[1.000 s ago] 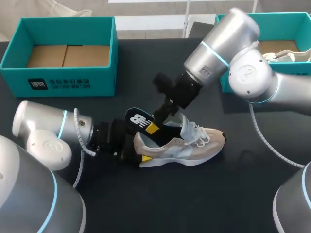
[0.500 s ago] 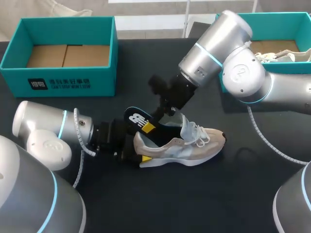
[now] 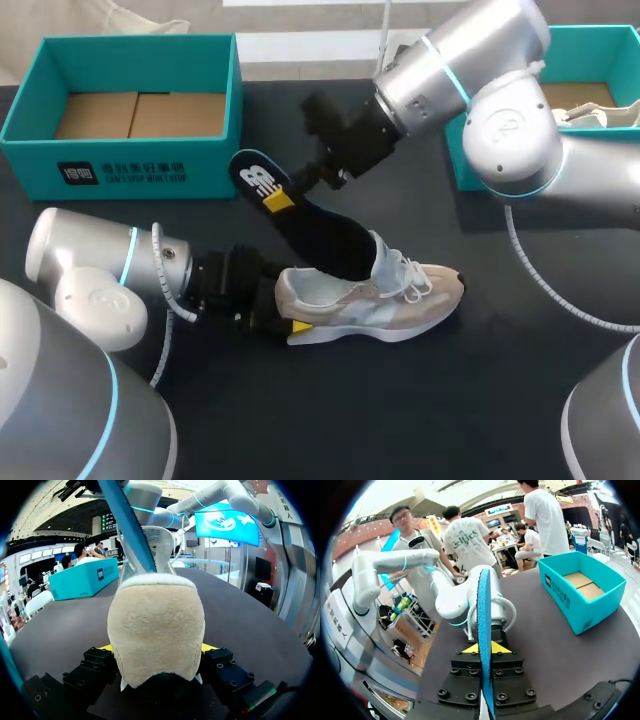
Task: Take the shoe out of the shoebox, open the shoe tongue, remove and reinsert the insole, then place the shoe into the shoebox
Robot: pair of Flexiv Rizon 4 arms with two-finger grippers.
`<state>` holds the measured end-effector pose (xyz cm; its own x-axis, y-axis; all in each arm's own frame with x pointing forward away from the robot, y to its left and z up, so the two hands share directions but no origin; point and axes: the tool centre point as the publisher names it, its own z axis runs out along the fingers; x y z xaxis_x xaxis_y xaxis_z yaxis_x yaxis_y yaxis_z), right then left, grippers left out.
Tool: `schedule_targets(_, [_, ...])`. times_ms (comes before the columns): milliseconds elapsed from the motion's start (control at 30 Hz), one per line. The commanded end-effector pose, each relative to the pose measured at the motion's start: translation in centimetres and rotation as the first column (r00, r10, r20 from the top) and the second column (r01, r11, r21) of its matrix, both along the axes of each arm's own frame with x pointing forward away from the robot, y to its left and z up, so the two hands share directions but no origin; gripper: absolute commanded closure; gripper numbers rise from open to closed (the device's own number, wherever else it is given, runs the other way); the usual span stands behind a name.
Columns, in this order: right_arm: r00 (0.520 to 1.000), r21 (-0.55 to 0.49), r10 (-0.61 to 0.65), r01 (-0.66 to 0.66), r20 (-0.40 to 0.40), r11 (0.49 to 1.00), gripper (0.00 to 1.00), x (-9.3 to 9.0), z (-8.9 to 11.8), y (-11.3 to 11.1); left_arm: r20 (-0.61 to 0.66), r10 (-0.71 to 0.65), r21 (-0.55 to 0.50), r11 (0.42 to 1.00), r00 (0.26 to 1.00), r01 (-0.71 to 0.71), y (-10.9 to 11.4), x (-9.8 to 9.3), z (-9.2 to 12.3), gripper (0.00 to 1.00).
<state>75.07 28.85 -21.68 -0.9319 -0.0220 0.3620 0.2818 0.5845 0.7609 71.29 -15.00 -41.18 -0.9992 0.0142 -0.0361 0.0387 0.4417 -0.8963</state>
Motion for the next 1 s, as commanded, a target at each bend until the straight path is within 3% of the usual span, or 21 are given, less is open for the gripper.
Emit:
schedule_targets(33, [0.999,0.013,-0.034,0.033,0.017,0.999,1.00,-1.0,-0.2,-0.7,0.001,0.001,0.002,1.000,1.000,-0.001,-0.3,0.5,-1.0,1.00])
schedule_targets(233, [0.999,0.013,-0.034,0.033,0.017,0.999,1.00,-1.0,-0.2,-0.7,0.001,0.001,0.002,1.000,1.000,-0.001,-0.3,0.5,-1.0,1.00])
schedule_targets(267, [0.991,0.042,-0.100,0.097,0.086,0.994,1.00,-0.5,1.0,-0.6,0.001,0.001,0.002,1.000,1.000,-0.001,-0.3,0.5,-1.0,1.00])
schedule_targets(300, [0.980,0.128,-0.170,0.157,0.100,0.979,1.00,-0.1,2.1,-0.5,0.001,0.001,0.002,1.000,1.000,-0.001,-0.3,0.5,-1.0,1.00])
schedule_targets(367, [0.969,0.179,-0.219,0.197,0.112,0.964,1.00,0.7,4.4,-0.1,0.001,0.001,0.002,1.000,1.000,-0.001,-0.3,0.5,-1.0,1.00])
schedule_targets(500, [0.957,0.324,-0.289,0.262,0.037,0.909,1.00,1.2,7.0,0.1,0.001,0.001,0.002,1.000,1.000,-0.001,-0.3,0.5,-1.0,1.00])
schedule_targets(633, [0.953,0.360,-0.301,0.291,-0.030,0.886,1.00,1.1,10.2,0.1,0.001,0.001,0.002,1.000,1.000,-0.001,-0.3,0.5,-1.0,1.00])
schedule_targets(767, [0.962,0.361,-0.263,0.271,-0.074,0.892,1.00,0.6,12.4,-0.7,0.001,0.001,0.002,1.000,1.000,-0.001,-0.3,0.5,-1.0,1.00])
schedule_targets(900, [0.962,0.297,-0.241,0.269,-0.130,0.916,1.00,-0.7,13.3,-2.7,0.001,0.001,0.002,1.000,1.000,-0.001,-0.3,0.5,-1.0,1.00])
schedule_targets(1000, [0.962,0.297,-0.241,0.269,-0.130,0.916,1.00,-0.7,13.3,-2.7,0.001,0.001,0.002,1.000,1.000,-0.001,-0.3,0.5,-1.0,1.00])
